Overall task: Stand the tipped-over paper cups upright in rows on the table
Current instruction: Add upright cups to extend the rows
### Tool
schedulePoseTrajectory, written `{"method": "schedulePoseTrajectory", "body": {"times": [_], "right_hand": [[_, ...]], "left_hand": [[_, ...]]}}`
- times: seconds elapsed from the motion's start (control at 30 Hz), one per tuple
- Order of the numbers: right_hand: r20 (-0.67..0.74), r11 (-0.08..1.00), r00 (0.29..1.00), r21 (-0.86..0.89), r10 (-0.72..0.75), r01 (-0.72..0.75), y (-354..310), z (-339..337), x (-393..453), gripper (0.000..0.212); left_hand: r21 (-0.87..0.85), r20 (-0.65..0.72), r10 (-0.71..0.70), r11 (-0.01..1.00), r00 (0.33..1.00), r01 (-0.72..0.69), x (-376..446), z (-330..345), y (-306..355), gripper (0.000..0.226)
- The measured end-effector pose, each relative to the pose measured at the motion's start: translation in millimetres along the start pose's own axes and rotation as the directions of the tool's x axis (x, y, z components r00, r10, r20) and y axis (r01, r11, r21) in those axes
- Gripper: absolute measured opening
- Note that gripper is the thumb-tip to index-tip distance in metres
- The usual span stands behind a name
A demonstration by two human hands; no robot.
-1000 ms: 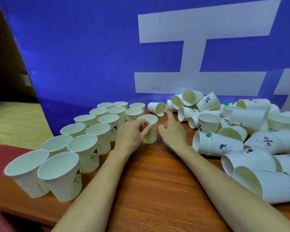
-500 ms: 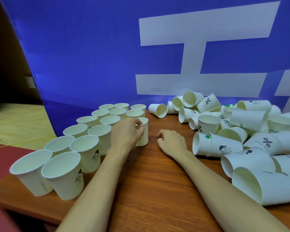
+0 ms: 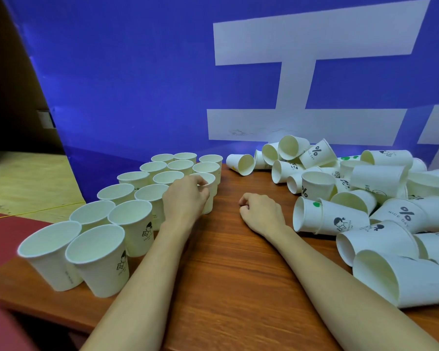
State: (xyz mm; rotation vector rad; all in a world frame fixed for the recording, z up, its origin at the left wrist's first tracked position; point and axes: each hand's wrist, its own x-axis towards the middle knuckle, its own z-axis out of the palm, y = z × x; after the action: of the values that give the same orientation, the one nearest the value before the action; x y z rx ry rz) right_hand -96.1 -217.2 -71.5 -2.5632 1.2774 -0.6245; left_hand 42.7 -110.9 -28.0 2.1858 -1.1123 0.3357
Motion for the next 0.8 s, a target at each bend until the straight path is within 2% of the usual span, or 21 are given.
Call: {"method": "schedulePoseTrajectory", "body": {"times": [0.3,0.43,0.47,0.6,0.8], "right_hand": [[-0.017,1.000,1.000,-0.003,0.005,-0.005,0.7,1.6,-0.7,0.030],[-0.028,0.999,0.999,0.037,0.034,-0.033,1.1,1.5,-0.3,0.030],[-0.042,0.996,0.997,0.075,0.059,-0.056,1.4,0.6,0.5,0.029],[-0.093,0.945,0.978,0.288,0.188,-0.154,5.7,-2.8,10.4,0.023],[-0.117,0.902,0.949,0.363,0.293,-0.233,6.4,-2.9,44.0,0.022]], "left_hand": [[-0.095,-0.051,0.055,0.994,0.997,-0.060,-4.3,-1.0,3.4,0.030],[-0.292,-0.082,0.171,0.938,0.982,-0.187,-11.1,-2.2,15.1,0.008],[-0.339,-0.070,0.193,0.918,0.979,-0.206,-13.0,-0.1,18.2,0.005],[-0.438,0.072,0.273,0.873,0.959,-0.215,-20.5,16.1,23.0,0.015],[-0.440,0.187,0.277,0.881,0.943,-0.171,-22.2,41.3,17.7,0.020]]}}
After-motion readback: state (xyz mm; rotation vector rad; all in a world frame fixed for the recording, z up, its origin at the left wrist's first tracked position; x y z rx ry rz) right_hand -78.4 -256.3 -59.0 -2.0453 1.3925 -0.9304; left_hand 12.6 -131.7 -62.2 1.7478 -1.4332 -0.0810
